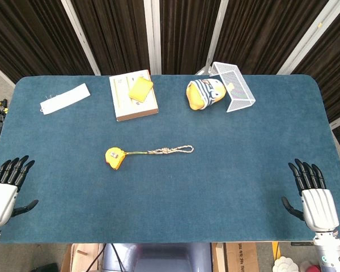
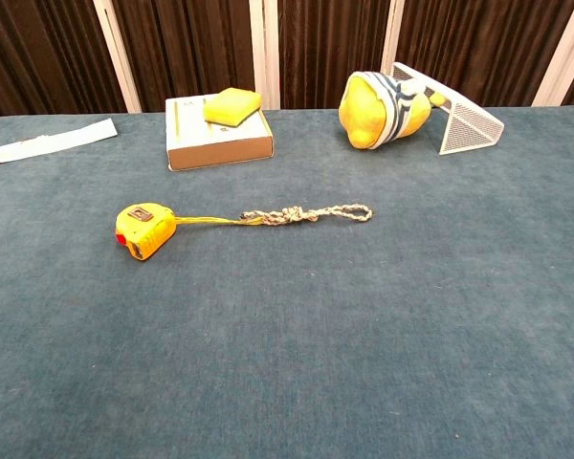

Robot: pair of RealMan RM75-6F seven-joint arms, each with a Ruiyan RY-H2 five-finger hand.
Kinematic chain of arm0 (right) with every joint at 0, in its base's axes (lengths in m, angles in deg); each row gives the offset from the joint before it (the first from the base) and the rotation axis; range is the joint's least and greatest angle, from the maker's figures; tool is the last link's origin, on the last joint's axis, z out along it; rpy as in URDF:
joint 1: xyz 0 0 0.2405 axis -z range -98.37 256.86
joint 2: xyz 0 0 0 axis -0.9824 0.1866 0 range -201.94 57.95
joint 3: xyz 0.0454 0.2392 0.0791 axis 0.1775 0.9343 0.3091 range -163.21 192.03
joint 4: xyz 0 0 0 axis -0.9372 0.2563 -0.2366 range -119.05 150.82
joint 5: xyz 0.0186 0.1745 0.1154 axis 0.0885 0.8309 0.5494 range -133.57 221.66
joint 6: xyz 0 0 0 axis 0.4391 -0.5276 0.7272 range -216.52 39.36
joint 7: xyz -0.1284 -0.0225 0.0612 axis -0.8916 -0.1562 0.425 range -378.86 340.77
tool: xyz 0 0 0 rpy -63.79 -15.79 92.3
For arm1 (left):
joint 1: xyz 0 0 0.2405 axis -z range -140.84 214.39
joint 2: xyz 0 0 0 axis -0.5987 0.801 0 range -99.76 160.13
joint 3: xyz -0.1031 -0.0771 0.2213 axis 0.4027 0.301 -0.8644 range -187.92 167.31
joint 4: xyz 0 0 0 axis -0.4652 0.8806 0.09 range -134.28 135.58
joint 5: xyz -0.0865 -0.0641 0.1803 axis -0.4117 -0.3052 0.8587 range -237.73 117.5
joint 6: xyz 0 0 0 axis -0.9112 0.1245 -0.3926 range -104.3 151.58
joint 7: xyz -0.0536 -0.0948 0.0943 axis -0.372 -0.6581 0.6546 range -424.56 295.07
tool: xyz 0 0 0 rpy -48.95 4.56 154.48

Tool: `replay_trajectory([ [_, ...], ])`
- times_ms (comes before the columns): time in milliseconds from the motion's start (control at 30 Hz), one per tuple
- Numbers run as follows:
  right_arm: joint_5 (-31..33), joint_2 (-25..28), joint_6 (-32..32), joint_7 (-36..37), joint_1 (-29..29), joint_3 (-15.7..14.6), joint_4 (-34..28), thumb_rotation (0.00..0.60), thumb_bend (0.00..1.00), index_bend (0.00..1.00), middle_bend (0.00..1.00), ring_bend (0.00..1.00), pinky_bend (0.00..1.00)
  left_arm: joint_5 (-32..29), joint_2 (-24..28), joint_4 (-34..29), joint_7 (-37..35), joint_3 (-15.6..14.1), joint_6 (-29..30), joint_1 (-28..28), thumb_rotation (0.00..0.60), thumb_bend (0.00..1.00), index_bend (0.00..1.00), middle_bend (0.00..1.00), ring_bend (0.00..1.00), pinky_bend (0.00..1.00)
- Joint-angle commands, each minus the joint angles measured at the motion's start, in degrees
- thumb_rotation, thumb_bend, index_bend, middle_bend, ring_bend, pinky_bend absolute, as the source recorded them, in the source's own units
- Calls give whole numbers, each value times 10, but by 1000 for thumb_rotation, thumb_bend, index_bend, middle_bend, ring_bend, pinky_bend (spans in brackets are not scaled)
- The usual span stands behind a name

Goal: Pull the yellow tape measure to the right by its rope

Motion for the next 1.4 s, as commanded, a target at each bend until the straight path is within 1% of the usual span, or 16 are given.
replay_trajectory([
  [33, 1, 1, 1, 0, 0, 0, -1, 600, 310, 0, 0, 0, 0, 0, 0, 0, 0, 0, 0, 0, 600, 0, 0, 0, 0, 0],
  [533, -8, 8, 18, 14, -10, -5, -16, 600, 310, 0, 0, 0, 0, -2, 0, -2, 0, 1, 0, 0, 600, 0, 0, 0, 0, 0],
  [667, -7, 9, 34, 20, -24, 3, -24, 600, 310, 0, 0, 0, 0, -3, 1, -3, 0, 1, 1, -1, 600, 0, 0, 0, 0, 0],
  [800, 0, 10, 58, 13, -45, 15, -36, 600, 310, 0, 0, 0, 0, -4, 2, -4, -2, 2, 2, -2, 600, 0, 0, 0, 0, 0],
  [833, 5, 8, 71, 10, -56, 22, -44, 600, 310, 4, 0, 0, 0, -4, 2, -5, -2, 2, 1, -1, 600, 0, 0, 0, 0, 0],
  [900, 14, 3, 93, 4, -74, 34, -52, 600, 310, 56, 0, 0, 0, -5, 2, -6, -3, 2, 0, -1, 600, 0, 0, 0, 0, 0],
  [967, 35, -7, 128, -15, -105, 55, -58, 600, 310, 171, 0, 0, 0, -5, 2, -6, -4, 1, -2, 0, 600, 0, 0, 0, 0, 0],
  [1033, 54, -18, 154, -30, -127, 72, -63, 600, 310, 247, 4, 0, 0, -5, 3, -7, -5, 1, -3, 0, 600, 0, 0, 0, 0, 0],
  [1167, 92, -46, 200, -58, -173, 104, -63, 600, 310, 392, 53, 0, 0, -8, 4, -9, -12, 2, -4, 0, 600, 0, 0, 0, 0, 0],
  [1200, 107, -61, 214, -70, -191, 116, -59, 600, 310, 408, 59, 0, 0, -10, 5, -9, -15, 2, -6, 1, 600, 0, 0, 0, 0, 0],
  [1267, 130, -82, 232, -83, -211, 129, -51, 600, 309, 439, 68, 0, 0, -11, 6, -10, -18, 2, -9, 1, 600, 0, 0, 0, 0, 0],
  [1400, 180, -126, 260, -109, -248, 150, -28, 600, 308, 459, 72, 0, 0, -14, 7, -12, -24, 1, -14, 3, 600, 0, 0, 0, 0, 0],
])
